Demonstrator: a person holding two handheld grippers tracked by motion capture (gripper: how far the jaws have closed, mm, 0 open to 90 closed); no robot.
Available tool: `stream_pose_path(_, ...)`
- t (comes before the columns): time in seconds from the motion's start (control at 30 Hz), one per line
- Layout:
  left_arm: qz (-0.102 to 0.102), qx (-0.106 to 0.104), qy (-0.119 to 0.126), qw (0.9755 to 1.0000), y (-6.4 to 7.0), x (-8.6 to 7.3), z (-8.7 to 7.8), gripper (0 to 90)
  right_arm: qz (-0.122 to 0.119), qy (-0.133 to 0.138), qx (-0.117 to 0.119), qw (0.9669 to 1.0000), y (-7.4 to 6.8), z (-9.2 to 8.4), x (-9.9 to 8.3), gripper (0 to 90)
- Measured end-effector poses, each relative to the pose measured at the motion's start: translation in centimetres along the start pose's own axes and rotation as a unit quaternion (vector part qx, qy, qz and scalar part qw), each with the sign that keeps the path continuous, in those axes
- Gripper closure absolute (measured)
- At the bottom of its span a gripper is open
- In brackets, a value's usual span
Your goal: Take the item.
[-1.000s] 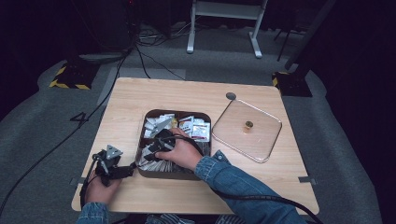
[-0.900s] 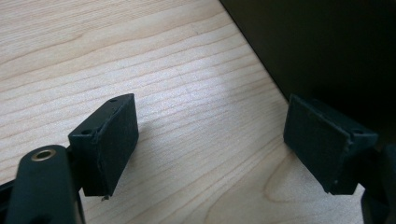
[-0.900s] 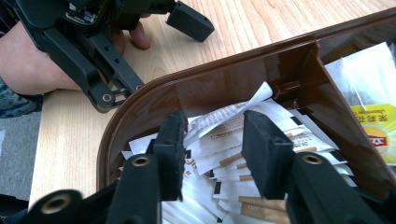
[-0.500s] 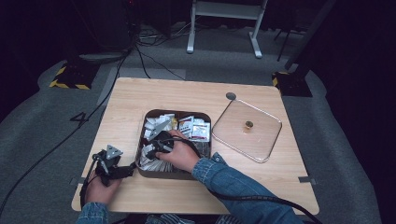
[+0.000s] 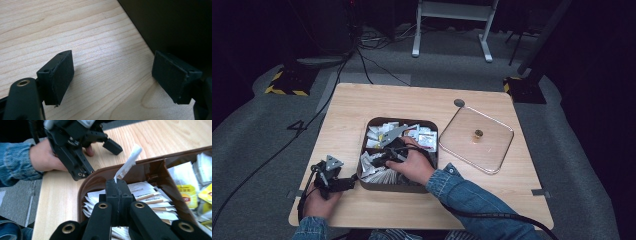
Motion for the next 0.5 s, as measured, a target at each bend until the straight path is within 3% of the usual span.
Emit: stream_pose_path(0.5, -0.001, 0.003, 0.001, 1.0000, 0.0, 0.2, 0.2, 18.6, -0.004, 0.052, -0.025, 0.9983, 0.5, -6.3, 0.8, 90.0)
Point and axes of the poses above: each handheld gripper's, and its own axes: z roughly forward along the jaws, x roughly out of its top, y roughly to its right, the point moved 8 cm from there along z, roughly forward along the jaws, and after that the axes turned 12 degrees about y, right-handed, at the moved point
